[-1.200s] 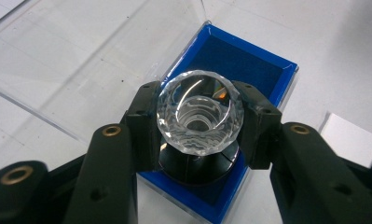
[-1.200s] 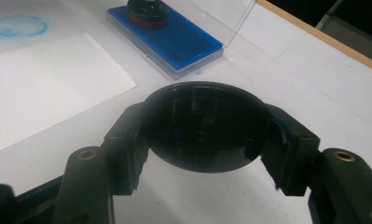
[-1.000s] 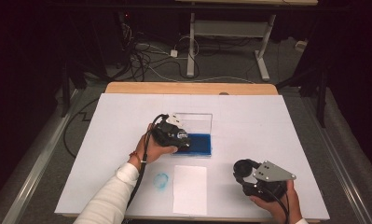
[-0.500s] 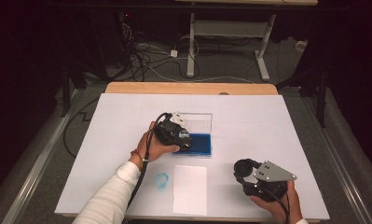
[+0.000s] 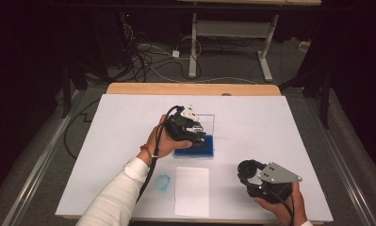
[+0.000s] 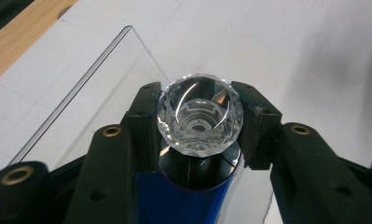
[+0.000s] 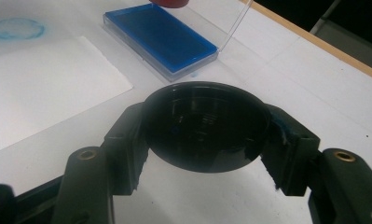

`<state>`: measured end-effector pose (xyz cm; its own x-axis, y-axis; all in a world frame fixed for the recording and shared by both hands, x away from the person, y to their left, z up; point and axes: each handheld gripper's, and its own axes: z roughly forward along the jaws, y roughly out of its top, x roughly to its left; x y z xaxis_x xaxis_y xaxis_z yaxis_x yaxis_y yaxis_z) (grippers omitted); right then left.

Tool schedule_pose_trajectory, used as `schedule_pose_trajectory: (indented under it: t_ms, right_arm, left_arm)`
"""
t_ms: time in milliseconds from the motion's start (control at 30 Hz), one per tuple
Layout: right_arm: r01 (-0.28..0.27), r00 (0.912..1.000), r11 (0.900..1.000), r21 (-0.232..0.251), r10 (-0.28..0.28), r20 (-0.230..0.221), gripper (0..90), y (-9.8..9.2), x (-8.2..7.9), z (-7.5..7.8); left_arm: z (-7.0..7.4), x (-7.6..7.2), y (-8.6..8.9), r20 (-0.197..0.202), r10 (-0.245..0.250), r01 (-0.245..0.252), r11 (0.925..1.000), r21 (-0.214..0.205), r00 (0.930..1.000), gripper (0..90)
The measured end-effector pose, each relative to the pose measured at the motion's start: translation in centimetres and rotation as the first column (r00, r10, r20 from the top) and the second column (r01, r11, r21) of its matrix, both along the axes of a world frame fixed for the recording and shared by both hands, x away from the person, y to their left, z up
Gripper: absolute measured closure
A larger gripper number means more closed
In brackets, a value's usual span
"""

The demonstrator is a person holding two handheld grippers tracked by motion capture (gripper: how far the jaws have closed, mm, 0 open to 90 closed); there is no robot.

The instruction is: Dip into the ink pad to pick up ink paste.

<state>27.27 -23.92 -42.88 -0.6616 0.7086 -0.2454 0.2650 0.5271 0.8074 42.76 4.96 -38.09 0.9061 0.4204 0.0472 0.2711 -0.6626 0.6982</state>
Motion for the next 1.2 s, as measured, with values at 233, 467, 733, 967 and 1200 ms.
schedule_pose_trajectory:
  t_ms: [233,467,733,967,1200]
  right_arm:
    - [0.003,1.0000,1.0000,-0.004,-0.003,-0.001,38.5,0.0,0.1,0.0]
    - [0.002,1.0000,1.0000,-0.007,-0.003,-0.007,38.5,0.0,0.1,-0.1]
    - [0.001,1.0000,1.0000,-0.008,-0.001,-0.008,38.5,0.0,0.1,-0.2]
    - [-0.004,0.9999,0.9999,-0.013,0.004,-0.011,38.5,0.1,0.1,-0.2]
    - [-0.008,0.9999,0.9998,-0.016,0.008,-0.013,38.5,0.2,0.0,-0.2]
  left_arm:
    - [-0.8,0.2,-0.8,-0.015,-0.011,0.011,0.9999,0.006,0.9998,54.5]
    - [-2.2,0.5,-1.3,-0.033,0.000,0.001,0.9996,0.027,0.9994,54.5]
    - [-3.7,0.8,-1.5,-0.059,0.010,-0.008,0.9993,0.037,0.9982,54.5]
    - [-4.2,1.0,-1.4,-0.055,0.018,-0.016,0.9992,0.037,0.9983,54.5]
    - [-4.3,0.8,-1.5,-0.031,0.011,-0.010,0.9988,0.048,0.9995,54.5]
